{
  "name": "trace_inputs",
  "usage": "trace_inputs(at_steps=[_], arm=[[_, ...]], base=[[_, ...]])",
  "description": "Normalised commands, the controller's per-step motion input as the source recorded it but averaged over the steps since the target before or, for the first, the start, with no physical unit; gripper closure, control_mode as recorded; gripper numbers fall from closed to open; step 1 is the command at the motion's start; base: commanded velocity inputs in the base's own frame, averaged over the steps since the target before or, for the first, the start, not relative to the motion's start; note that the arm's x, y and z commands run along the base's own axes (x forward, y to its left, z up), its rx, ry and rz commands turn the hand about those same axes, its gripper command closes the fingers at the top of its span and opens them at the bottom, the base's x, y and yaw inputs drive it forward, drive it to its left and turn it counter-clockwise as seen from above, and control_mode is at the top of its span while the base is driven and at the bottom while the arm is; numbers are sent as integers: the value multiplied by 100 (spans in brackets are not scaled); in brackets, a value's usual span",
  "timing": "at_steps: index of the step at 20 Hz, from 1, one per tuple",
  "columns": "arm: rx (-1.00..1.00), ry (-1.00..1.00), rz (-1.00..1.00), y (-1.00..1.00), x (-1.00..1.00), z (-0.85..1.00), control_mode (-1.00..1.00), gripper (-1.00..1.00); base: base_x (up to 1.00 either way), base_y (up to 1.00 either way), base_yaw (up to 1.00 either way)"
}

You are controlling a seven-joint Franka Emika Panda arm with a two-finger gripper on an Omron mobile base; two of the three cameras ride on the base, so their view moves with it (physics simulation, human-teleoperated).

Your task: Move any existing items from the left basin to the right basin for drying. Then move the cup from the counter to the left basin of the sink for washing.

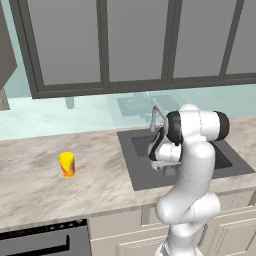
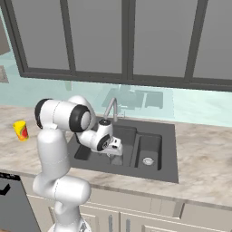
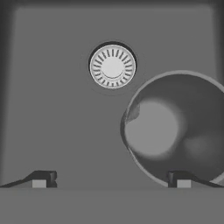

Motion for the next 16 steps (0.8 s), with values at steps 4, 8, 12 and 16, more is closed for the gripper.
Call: trace_inputs(at_steps=[4,8,12,16], arm=[[0,0,0,-4,11,-11,-100,-100],[0,0,1,-4,5,-15,-100,-100],[0,0,0,-3,6,-12,-100,-100],[0,0,0,-1,6,-9,-100,-100]], base=[[0,0,0],[0,0,0],[0,0,0],[0,0,0]])
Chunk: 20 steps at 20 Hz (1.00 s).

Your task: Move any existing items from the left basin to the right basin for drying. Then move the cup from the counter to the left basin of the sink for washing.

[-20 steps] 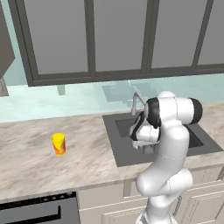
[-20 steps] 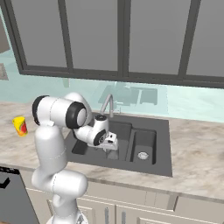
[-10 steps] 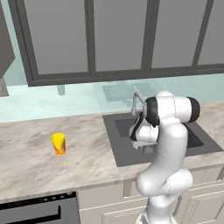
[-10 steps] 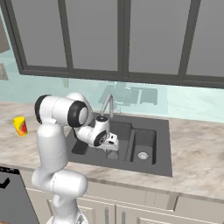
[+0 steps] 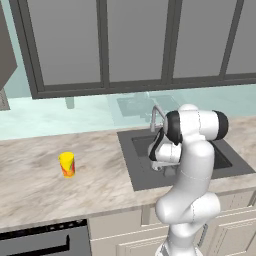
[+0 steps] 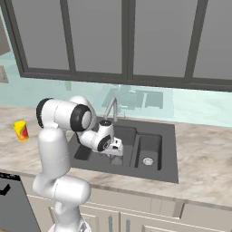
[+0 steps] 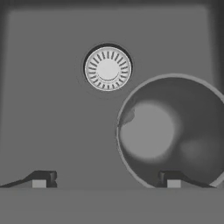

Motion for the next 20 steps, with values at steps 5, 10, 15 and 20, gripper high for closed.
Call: trace_inputs(at_steps=[5,10,15,20], arm=[[0,0,0,0,5,-12,-100,-100],[0,0,0,0,4,-20,-100,100],[0,0,0,0,0,-10,-100,100],[0,0,0,0,0,-3,-100,100]], base=[[0,0,0],[0,0,0],[0,0,0],[0,0,0]])
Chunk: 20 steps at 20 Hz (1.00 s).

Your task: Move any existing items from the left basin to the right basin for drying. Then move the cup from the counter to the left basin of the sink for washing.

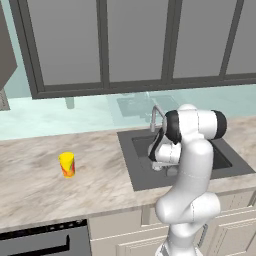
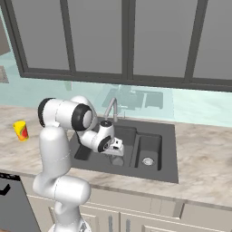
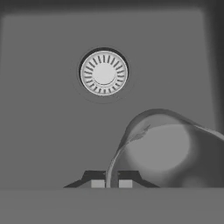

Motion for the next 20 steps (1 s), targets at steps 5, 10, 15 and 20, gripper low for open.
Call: trace_inputs(at_steps=[5,10,15,20], arm=[[0,0,0,0,-1,0,-100,100],[0,-7,0,-6,-19,27,-100,100],[0,-4,0,-11,-11,36,-100,100],[0,-3,0,-20,-7,40,-100,100]], base=[[0,0,0],[0,0,0],[0,0,0],[0,0,0]])
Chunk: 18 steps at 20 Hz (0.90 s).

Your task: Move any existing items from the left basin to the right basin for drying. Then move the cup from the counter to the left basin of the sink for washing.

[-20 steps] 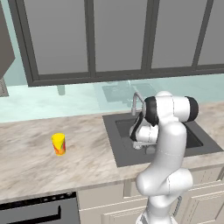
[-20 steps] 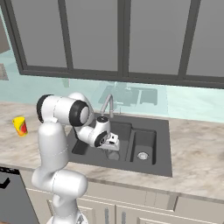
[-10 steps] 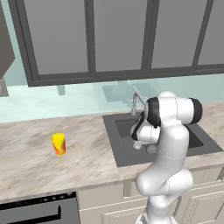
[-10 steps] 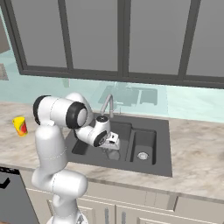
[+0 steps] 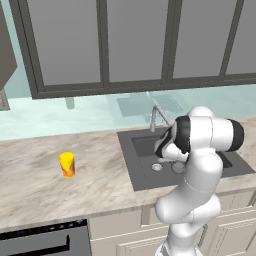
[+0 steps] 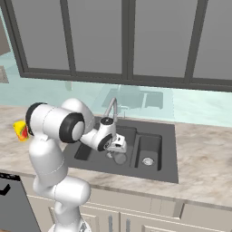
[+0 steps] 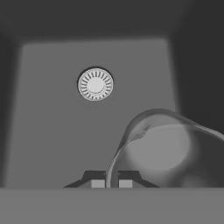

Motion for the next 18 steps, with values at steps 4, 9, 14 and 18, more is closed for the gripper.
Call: trace_inputs(at_steps=[4,9,14,18], arm=[[0,0,0,-14,0,55,-100,100],[0,0,0,-13,0,53,-100,100],[0,0,0,-14,0,47,-100,100],[0,1,0,-24,0,34,-100,100]], base=[[0,0,0],[0,0,0],[0,0,0],[0,0,0]])
